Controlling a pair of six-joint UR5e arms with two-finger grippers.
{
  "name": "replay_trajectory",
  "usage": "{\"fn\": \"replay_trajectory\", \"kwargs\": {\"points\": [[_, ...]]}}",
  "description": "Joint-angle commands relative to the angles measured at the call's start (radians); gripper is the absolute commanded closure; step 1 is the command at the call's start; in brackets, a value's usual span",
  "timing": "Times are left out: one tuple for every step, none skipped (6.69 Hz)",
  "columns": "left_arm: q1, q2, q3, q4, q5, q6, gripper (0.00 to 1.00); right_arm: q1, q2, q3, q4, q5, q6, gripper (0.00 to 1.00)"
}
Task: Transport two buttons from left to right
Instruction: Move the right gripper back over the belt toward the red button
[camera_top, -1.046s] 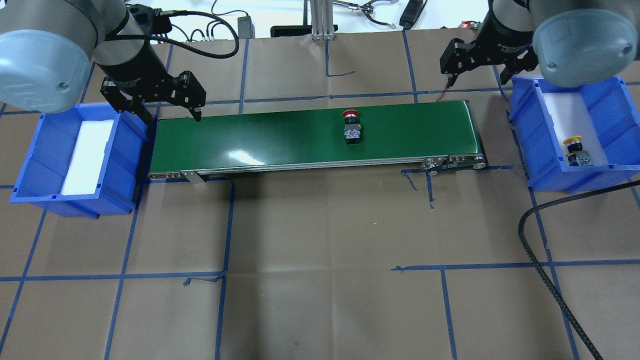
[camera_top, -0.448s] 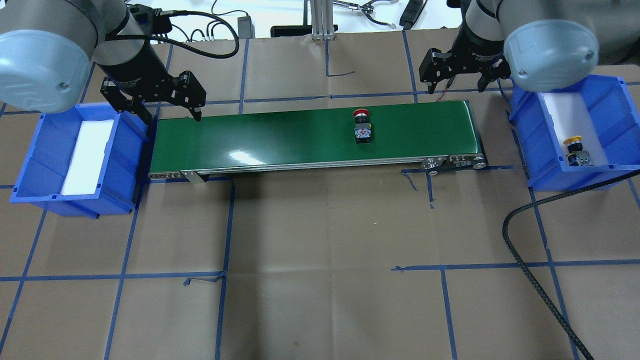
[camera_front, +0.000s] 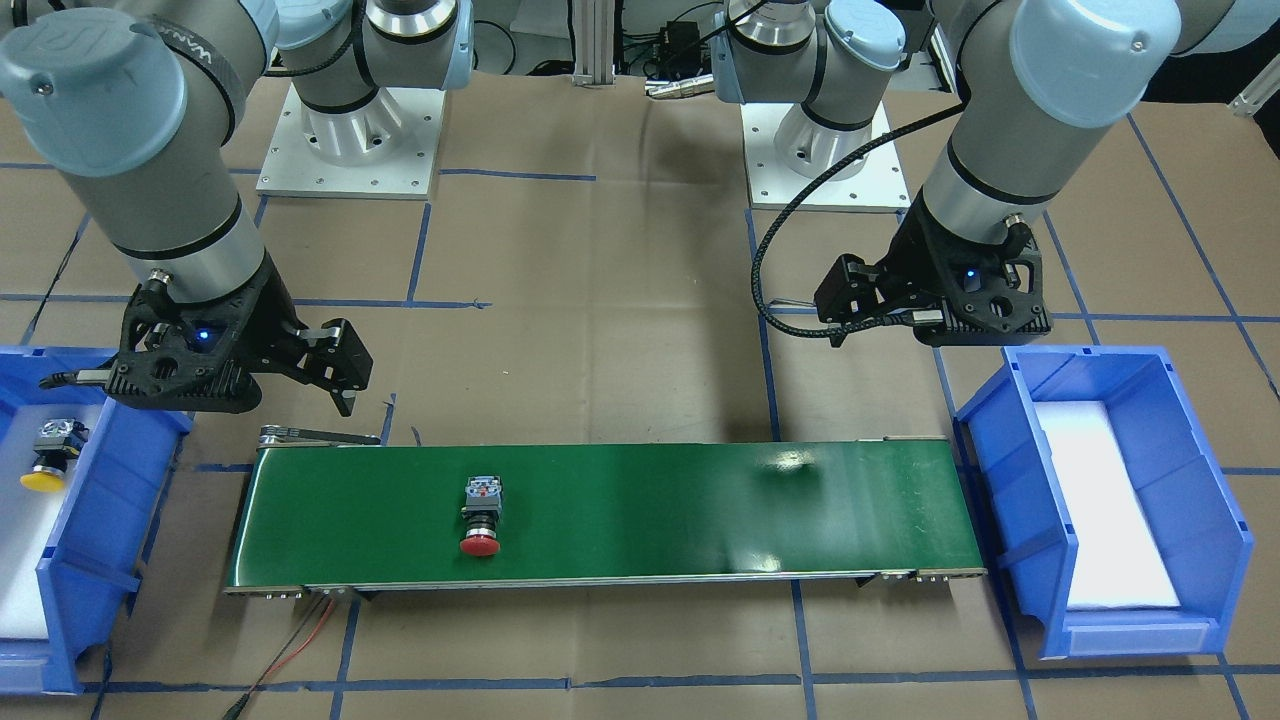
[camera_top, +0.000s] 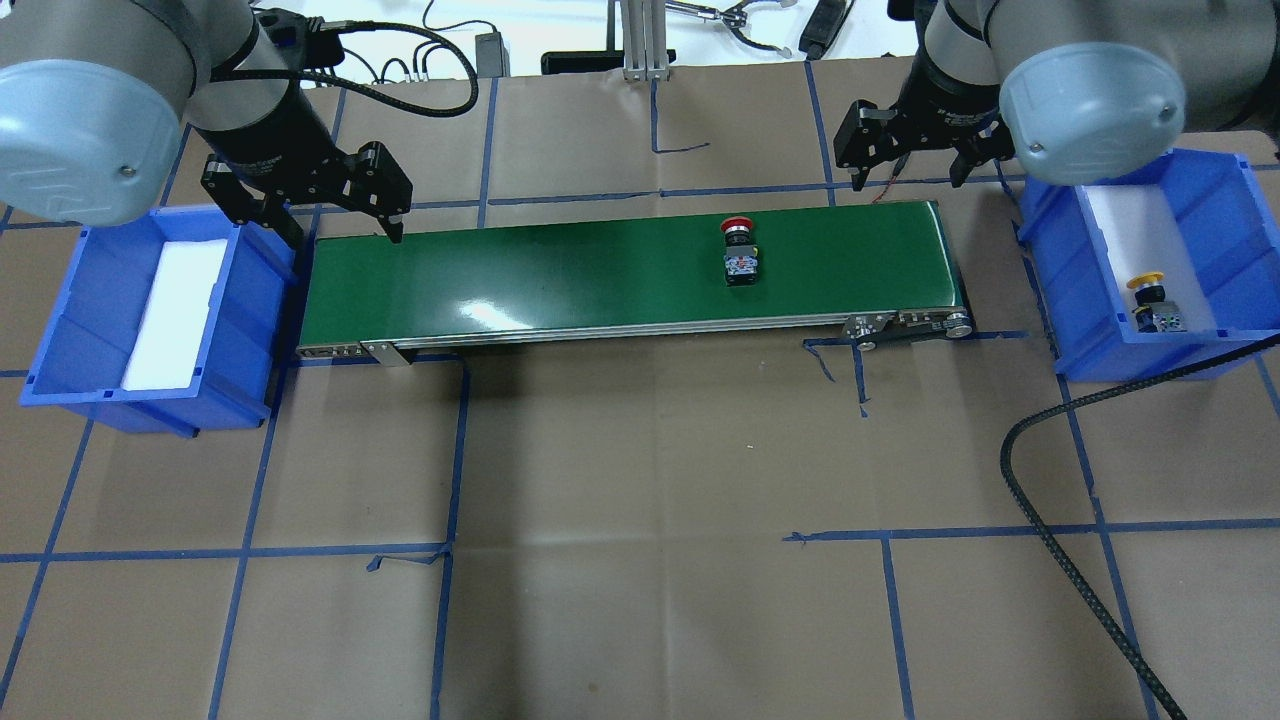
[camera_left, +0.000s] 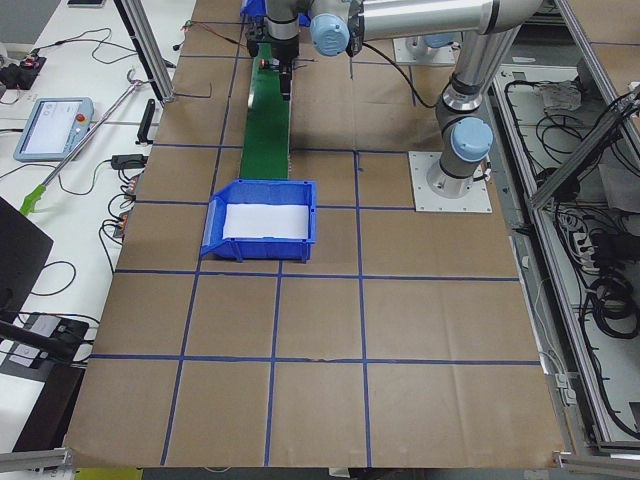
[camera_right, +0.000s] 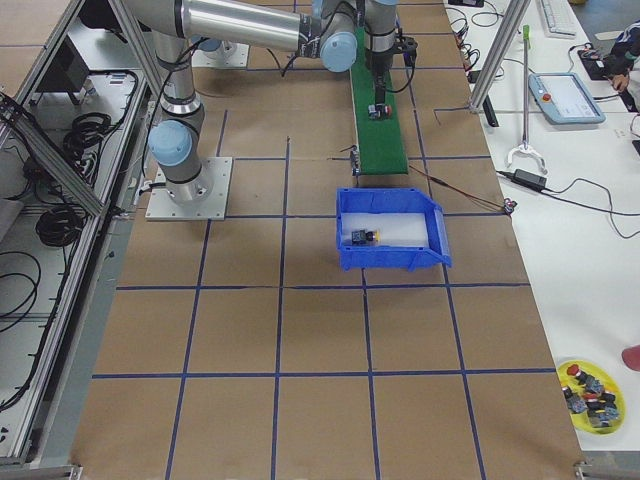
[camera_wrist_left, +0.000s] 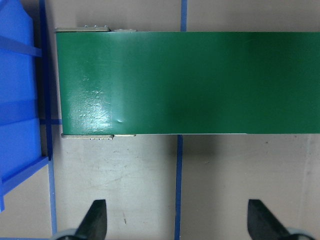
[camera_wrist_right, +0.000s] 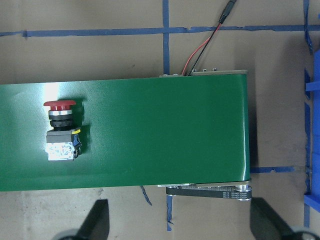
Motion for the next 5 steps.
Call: {"fn": "replay_trajectory", "kwargs": {"points": [[0.0, 0.001, 0.0, 0.0, 0.002, 0.0, 0.0, 0.0, 0.001, 0.0, 0.0, -0.001, 0.0, 0.0], [0.0, 0.001, 0.0, 0.0, 0.002, 0.0, 0.0, 0.0, 0.01, 0.0, 0.0, -0.001, 0.0, 0.0], [0.0, 0.001, 0.0, 0.0, 0.002, 0.0, 0.0, 0.0, 0.018, 0.0, -0.002, -0.001, 0.0, 0.0], [0.0, 0.001, 0.0, 0.0, 0.002, 0.0, 0.0, 0.0, 0.022, 0.0, -0.002, -0.001, 0.0, 0.0], [0.0, 0.001, 0.0, 0.0, 0.002, 0.0, 0.0, 0.0, 0.04, 0.0, -0.002, -0.001, 0.0, 0.0]]}}
